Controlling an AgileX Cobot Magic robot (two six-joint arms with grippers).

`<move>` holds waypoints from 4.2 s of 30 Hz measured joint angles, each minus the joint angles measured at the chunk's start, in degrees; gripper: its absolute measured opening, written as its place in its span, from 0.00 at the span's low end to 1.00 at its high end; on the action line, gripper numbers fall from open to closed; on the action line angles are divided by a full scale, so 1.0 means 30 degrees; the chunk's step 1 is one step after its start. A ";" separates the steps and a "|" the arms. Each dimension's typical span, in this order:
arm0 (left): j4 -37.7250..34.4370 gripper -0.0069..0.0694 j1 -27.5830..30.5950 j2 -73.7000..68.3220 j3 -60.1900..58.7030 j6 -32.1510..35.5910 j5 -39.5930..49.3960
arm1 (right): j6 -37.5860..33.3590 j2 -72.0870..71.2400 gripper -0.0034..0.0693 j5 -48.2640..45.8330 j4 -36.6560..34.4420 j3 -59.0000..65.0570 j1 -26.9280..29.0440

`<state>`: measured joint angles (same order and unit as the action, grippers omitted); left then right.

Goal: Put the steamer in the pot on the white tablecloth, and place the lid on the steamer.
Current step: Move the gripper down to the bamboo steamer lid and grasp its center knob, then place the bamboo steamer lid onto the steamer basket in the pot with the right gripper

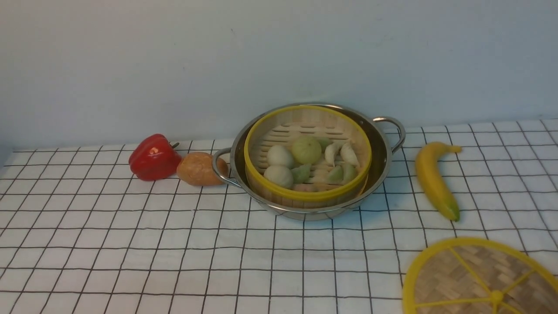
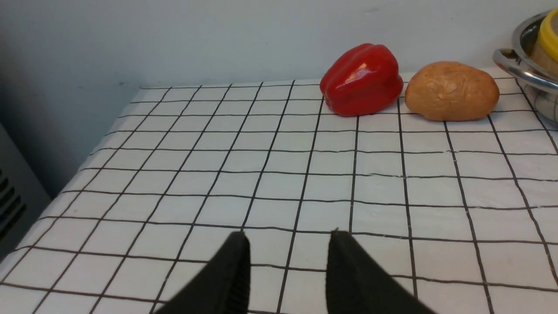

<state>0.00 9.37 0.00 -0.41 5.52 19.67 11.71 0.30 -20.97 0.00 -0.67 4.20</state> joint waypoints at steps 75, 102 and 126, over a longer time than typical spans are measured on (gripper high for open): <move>0.0000 0.41 0.0022 0.0009 0.0000 -0.0064 -0.0044 | -1.1783 2.2420 0.41 -1.2164 -0.9210 -1.3046 -0.0652; 0.0000 0.41 0.0022 0.0009 0.0000 -0.0064 -0.0044 | -0.5313 3.1702 0.38 -1.1667 0.0000 -1.7009 -0.6757; 0.0000 0.41 0.0022 0.0009 0.0000 -0.0064 -0.0044 | -0.9117 3.3239 0.25 -1.6504 -0.3288 -3.1772 -0.8579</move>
<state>0.00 9.44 0.03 -0.41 5.33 19.54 -15.64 100.02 -70.48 -9.86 -95.98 -21.54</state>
